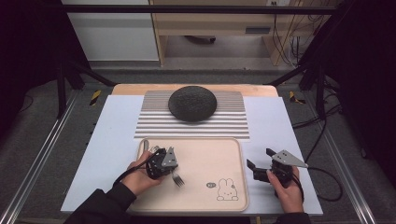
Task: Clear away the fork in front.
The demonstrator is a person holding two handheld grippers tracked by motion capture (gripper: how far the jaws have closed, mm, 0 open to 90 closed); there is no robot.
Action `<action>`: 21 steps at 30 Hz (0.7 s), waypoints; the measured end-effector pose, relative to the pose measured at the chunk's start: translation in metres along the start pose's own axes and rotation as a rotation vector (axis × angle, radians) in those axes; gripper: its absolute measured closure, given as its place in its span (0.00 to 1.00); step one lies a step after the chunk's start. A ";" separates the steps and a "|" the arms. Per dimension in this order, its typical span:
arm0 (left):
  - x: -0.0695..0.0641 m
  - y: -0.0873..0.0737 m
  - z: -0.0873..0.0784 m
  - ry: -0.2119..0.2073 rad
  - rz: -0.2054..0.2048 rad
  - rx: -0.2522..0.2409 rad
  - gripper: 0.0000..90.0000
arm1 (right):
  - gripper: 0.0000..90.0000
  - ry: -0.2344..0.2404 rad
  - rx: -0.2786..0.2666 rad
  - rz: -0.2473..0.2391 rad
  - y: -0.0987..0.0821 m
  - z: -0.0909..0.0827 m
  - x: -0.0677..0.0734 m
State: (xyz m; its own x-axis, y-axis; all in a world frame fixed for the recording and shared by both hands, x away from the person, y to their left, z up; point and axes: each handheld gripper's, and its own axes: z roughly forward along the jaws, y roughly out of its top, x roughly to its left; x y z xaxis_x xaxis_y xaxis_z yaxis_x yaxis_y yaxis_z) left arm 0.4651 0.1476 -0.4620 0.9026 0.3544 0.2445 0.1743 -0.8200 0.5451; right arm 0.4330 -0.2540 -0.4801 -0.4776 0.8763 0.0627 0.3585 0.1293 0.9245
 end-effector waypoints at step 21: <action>0.000 -0.034 -0.026 -0.017 -0.042 0.016 1.00 | 0.09 0.000 0.003 0.002 0.000 0.000 0.000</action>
State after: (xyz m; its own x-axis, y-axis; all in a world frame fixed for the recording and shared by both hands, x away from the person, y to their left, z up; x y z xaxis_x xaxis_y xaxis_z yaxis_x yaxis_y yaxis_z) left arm 0.4492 0.1874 -0.4601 0.9008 0.3812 0.2082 0.2182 -0.8116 0.5419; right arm 0.4329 -0.2537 -0.4804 -0.4769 0.8766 0.0646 0.3621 0.1290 0.9232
